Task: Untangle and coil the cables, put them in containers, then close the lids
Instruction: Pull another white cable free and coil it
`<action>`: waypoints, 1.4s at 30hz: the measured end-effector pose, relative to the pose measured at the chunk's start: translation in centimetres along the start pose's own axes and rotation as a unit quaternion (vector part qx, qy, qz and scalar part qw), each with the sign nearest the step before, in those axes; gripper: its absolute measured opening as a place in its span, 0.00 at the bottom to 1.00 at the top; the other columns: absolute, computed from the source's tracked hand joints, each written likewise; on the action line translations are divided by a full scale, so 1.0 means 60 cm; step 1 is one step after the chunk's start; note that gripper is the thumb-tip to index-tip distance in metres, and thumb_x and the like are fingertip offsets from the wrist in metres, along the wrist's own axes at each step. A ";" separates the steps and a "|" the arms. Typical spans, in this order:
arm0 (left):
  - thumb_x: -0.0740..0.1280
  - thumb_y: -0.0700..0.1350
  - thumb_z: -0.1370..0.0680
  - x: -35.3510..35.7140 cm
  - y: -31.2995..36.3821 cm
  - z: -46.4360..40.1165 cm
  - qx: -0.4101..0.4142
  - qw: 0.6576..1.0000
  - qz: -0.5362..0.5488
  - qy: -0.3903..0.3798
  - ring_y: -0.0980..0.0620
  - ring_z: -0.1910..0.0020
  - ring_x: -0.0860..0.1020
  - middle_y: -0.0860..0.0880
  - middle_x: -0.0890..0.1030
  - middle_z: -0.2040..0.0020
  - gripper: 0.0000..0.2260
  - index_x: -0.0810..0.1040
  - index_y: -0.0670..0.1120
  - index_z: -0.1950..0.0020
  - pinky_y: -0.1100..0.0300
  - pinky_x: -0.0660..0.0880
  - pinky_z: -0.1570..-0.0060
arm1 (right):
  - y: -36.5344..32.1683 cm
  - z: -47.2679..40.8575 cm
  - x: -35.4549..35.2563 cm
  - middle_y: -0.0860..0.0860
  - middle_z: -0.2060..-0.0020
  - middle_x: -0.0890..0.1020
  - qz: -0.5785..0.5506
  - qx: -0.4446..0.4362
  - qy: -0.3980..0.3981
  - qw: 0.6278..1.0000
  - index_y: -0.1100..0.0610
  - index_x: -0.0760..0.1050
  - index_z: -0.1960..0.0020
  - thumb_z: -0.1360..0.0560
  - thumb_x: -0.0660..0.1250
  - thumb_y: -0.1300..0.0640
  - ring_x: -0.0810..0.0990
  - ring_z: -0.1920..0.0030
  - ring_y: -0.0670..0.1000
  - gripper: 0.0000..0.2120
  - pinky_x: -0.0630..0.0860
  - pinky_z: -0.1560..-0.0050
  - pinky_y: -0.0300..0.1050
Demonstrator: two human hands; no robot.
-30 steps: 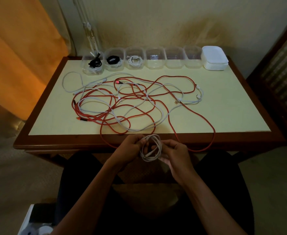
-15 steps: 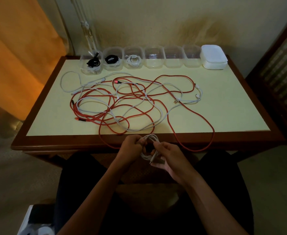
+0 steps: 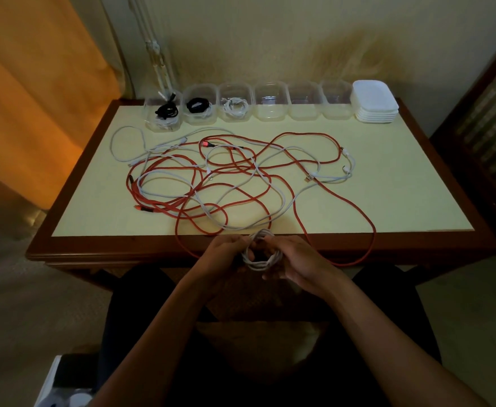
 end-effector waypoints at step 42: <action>0.41 0.63 0.24 -0.186 0.207 -0.373 0.159 0.694 -0.676 0.190 0.43 0.22 0.51 0.45 0.59 0.23 0.30 0.61 0.54 0.25 0.40 0.56 0.28 | -0.538 -0.385 -0.314 0.54 0.61 0.84 0.311 -0.190 0.411 0.836 0.58 0.83 0.56 0.30 0.76 0.65 0.80 0.65 0.50 0.05 0.82 0.56 0.48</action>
Point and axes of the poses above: each hand's wrist, its own z-axis away from the middle knuckle, its own x-axis out of the palm, y = z × x, the point moved 10 cm from there along -z, towards the middle knuckle
